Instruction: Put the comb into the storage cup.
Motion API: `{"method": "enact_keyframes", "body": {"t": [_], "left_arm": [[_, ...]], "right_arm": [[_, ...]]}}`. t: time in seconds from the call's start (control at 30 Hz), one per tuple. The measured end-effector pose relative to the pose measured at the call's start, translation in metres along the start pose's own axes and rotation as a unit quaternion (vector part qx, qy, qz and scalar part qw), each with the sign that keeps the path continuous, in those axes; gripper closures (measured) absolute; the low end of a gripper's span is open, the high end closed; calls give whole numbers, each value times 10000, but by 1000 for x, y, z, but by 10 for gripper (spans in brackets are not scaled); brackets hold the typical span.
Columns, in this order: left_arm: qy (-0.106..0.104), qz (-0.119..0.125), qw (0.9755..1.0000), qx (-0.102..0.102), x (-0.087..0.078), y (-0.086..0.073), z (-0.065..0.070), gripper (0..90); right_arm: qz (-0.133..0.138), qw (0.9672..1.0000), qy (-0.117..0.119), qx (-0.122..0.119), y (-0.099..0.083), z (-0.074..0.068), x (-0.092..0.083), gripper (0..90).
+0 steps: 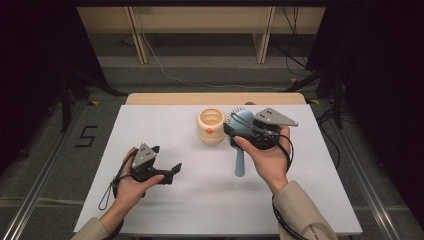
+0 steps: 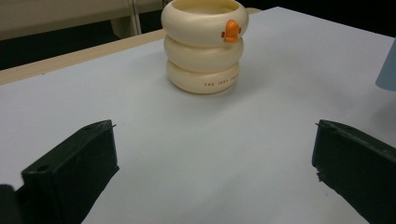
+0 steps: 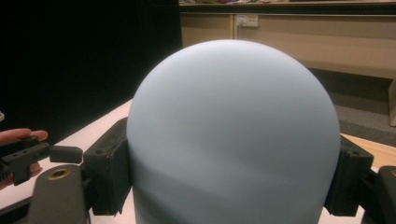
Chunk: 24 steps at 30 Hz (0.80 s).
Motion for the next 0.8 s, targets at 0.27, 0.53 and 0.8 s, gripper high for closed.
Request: {"method": "enact_keyframes", "body": {"t": [0.27, 0.53, 0.8], "left_arm": [[62, 28, 10000, -5, -4, -4, -8, 0], [76, 26, 10000, -49, -5, -6, -12, 0], [91, 12, 9999, -44, -5, -7, -12, 0]], "right_arm": [[48, 10000, -47, -4, 1, 1, 0, 211], [72, 9999, -73, -18, 2, 4, 1, 211], [79, 9999, -86, -51, 5, 3, 5, 211]]}}
Point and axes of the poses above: each handheld gripper's, and its own axes: x roughly forward along the jaws, y roughly out of its top, z roughly to its right, the point moved 2 cm from there along x, roughly forward along the jaws, and after that the axes turned 12 degrees about y, right-handed, at the moved point
